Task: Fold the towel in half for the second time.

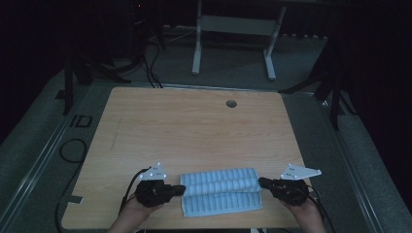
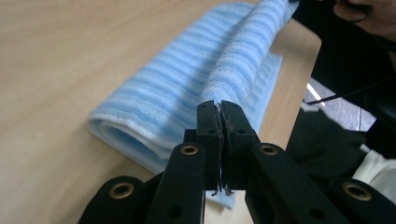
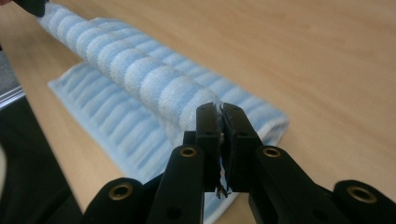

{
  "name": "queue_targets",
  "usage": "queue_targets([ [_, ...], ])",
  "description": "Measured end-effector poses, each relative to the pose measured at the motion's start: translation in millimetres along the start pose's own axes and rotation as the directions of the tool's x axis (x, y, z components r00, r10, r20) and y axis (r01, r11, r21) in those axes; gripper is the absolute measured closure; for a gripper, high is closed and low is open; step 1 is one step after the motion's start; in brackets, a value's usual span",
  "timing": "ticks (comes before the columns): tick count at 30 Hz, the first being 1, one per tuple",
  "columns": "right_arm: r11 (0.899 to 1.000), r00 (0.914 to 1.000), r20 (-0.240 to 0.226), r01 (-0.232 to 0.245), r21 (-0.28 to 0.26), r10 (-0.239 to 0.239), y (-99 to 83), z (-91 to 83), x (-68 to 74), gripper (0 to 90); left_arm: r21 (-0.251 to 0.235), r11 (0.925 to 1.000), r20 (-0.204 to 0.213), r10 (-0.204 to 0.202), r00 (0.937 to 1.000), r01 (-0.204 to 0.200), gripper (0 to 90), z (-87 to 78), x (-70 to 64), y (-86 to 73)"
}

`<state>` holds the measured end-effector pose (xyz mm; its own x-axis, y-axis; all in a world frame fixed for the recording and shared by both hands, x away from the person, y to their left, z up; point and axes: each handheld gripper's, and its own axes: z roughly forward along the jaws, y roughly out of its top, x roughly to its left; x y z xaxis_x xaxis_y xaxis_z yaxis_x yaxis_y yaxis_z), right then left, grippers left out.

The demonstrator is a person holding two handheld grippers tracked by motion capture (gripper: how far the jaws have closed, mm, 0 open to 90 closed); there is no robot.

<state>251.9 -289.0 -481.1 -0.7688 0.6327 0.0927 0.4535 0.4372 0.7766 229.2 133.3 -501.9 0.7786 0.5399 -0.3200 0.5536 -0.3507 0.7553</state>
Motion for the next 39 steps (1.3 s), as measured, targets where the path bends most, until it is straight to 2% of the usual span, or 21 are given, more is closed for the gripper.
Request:
queue_targets([
  [4, 0.999, 0.999, -0.033, -0.03, 0.028, 0.031, -18.9, -0.2, 3.9, 85.2, 0.031, 0.9995, -0.029, 0.012, 0.9995, -0.011, 87.0, 6.8, -9.3, -14.0],
  [6, 0.999, 0.9983, -0.043, -0.038, 0.037, 0.04, -23.5, 0.7, 4.0, 85.1, 0.029, 0.9995, -0.036, 0.012, 0.9993, -0.011, 86.9, 7.9, -12.2, -17.5],
  [7, 0.998, 0.9979, -0.045, -0.045, 0.046, 0.047, -29.6, 1.9, 4.2, 85.0, 0.037, 0.9993, -0.012, -0.006, 0.9999, 0.006, 86.8, 8.9, -13.5, -19.4],
  [8, 0.995, 0.995, -0.06, -0.076, 0.062, 0.08, -37.7, 3.3, 3.9, 84.0, 0.056, 0.9984, -0.018, 0.007, 0.9998, -0.006, 85.2, 10.7, -17.6, -22.2],
  [10, 0.995, 0.9945, -0.063, -0.08, 0.064, 0.084, -40.5, 3.4, 4.4, 82.7, 0.076, 0.9971, -0.007, 0.006, 1.0, -0.006, 83.2, 11.3, -18.7, -23.3],
  [12, 0.992, 0.9939, -0.062, -0.086, 0.089, 0.092, -47.8, 2.7, 6.3, 75.7, 0.069, 0.9975, -0.031, 0.014, 0.9994, -0.012, 71.5, 9.2, -19.2, -23.9],
  [13, 0.993, 0.9945, -0.045, -0.091, 0.08, 0.095, -49.9, 0.4, 6.6, 74.2, 0.064, 0.9979, -0.027, 0.011, 0.9996, -0.009, 65.9, 7.7, -17.9, -23.4],
  [14, 0.992, 0.9918, -0.051, -0.114, 0.063, 0.117, -50.2, -4.5, 3.6, 68.1, 0.04, 0.9992, -0.022, 0.009, 0.9997, -0.008, 60.6, 4.4, -15.6, -22.1],
  [15, 0.992, 0.9918, -0.051, -0.114, 0.063, 0.117, -50.2, -4.5, 3.6, 68.1, 0.024, 0.9996, -0.035, 0.013, 0.9993, -0.013, 60.6, 2.9, -15.1, -20.9],
  [16, 0.993, 0.9928, -0.03, -0.114, 0.04, 0.116, -46.2, -8.5, 1.0, 67.2, 0.019, 0.9994, -0.04, 0.028, 0.9988, -0.027, 56.2, 2.5, -14.8, -18.3],
  [19, 0.994, 0.9938, -0.024, -0.108, 0.023, 0.109, -40.1, -9.2, -0.7, 64.8, 0.011, 0.9983, -0.044, 0.057, 0.9974, -0.057, 54.7, 7.2, -16.7, -14.6],
  [20, 0.995, 0.9945, -0.024, -0.102, 0.023, 0.102, -37.4, -8.0, -0.9, 64.5, 0.022, 0.9975, -0.032, 0.068, 0.9971, -0.068, 53.1, 11.5, -17.0, -13.5],
  [23, 0.998, 0.9979, -0.023, -0.06, 0.025, 0.061, -25.3, 1.5, -0.6, 62.1, 0.045, 0.9949, -0.04, 0.092, 0.995, -0.09, 51.4, 21.9, -16.1, -12.4],
  [25, 0.999, 0.999, -0.026, -0.037, 0.023, 0.038, -18.9, 9.8, -0.3, 61.6, 0.045, 0.9952, -0.036, 0.088, 0.9954, -0.087, 52.5, 26.9, -14.5, -12.0],
  [26, 0.999, 0.9989, -0.033, -0.031, 0.03, 0.032, -16.9, 13.3, -0.6, 61.1, 0.056, 0.9952, -0.021, 0.081, 0.9965, -0.08, 52.5, 29.9, -12.2, -11.2],
  [28, 0.999, 0.9992, -0.039, -0.008, 0.052, 0.01, -11.7, 28.2, -1.7, 59.7, 0.055, 0.9958, -0.026, 0.074, 0.9969, -0.073, 52.6, 33.4, -9.1, -10.2],
  [29, 0.999, 0.9992, -0.039, -0.008, 0.052, 0.01, -11.7, 28.2, -1.7, 59.7, 0.062, 0.9956, -0.027, 0.072, 0.9971, -0.07, 52.6, 35.1, -7.4, -9.7],
  [33, 0.996, 0.9991, -0.042, 0.009, 0.084, -0.006, -10.1, 43.0, -3.3, 56.5, 0.09, 0.9953, -0.059, 0.043, 0.9974, -0.037, 52.7, 43.7, 3.4, -10.1],
  [34, 0.994, 0.9995, -0.023, 0.024, 0.106, -0.022, -11.3, 48.7, -3.5, 56.3, 0.095, 0.9947, -0.074, 0.046, 0.9962, -0.039, 52.7, 46.3, 5.7, -11.0],
  [36, 0.993, 0.9995, -0.019, 0.027, 0.112, -0.025, -12.2, 50.6, -3.6, 56.4, 0.121, 0.9918, -0.083, 0.053, 0.9952, -0.042, 52.6, 49.9, 9.3, -12.8],
  [39, 0.99, 0.9998, -0.017, 0.016, 0.143, -0.013, -18.5, 60.8, -5.8, 56.2, 0.125, 0.9917, -0.078, 0.04, 0.9961, -0.03, 52.8, 53.0, 13.0, -15.2],
])
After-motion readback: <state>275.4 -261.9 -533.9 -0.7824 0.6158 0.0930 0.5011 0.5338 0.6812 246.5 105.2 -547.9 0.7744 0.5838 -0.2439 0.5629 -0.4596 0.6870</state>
